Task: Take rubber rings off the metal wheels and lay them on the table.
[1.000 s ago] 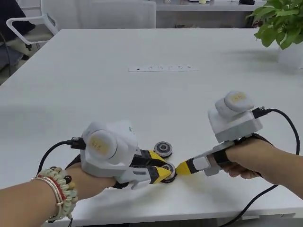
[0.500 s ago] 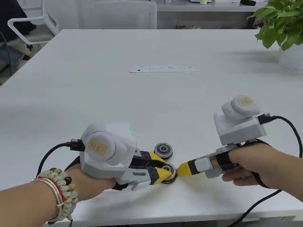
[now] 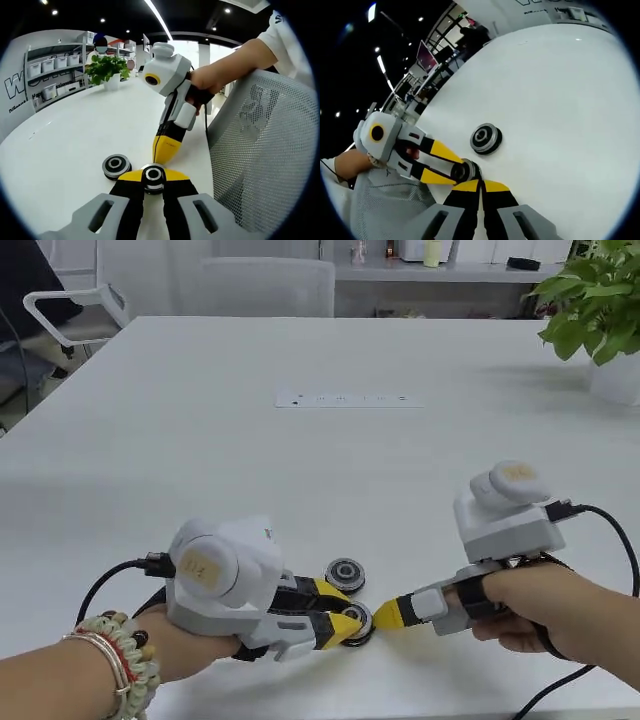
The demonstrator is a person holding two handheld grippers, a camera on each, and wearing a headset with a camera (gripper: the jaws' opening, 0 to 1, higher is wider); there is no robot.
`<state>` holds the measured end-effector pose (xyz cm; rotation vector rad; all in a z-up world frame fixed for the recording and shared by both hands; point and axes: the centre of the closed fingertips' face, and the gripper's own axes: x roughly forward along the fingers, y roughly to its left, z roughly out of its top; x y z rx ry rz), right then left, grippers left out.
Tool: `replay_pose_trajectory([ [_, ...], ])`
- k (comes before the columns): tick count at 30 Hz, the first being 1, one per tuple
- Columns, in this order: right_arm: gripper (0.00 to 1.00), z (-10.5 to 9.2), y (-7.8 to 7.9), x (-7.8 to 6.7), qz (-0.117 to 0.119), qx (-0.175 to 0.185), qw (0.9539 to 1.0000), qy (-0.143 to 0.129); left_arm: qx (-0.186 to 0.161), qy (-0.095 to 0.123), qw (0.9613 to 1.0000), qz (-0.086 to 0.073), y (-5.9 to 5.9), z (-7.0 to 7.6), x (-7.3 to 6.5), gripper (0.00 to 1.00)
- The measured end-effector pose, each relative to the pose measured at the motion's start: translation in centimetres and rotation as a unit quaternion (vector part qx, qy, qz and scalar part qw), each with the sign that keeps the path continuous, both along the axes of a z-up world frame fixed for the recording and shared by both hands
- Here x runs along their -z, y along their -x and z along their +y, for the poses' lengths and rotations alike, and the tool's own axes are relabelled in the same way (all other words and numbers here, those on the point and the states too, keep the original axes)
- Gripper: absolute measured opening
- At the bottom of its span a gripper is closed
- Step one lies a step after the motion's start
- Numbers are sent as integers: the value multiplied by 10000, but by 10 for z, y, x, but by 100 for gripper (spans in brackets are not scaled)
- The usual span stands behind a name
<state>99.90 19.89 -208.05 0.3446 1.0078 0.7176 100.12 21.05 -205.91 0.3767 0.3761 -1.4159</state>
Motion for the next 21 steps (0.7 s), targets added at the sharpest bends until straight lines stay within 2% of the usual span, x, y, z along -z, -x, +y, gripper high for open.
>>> replay_pose_trajectory([
  [4,0,-1,-1,1,-166,-180,9996,146,13,3,10000,-13,0,0,0,8],
  [8,0,-1,-3,1,-621,-656,9942,580,21,20,10000,-18,0,0,0,8],
  [12,0,-1,-4,2,-813,-833,9900,801,3,33,10000,-16,0,0,0,8],
  [18,0,-3,-5,3,-836,-833,9894,844,-18,66,10000,0,0,0,0,8],
  [21,0,-6,-7,3,-925,-868,9874,950,-15,80,10000,5,0,-1,0,8],
])
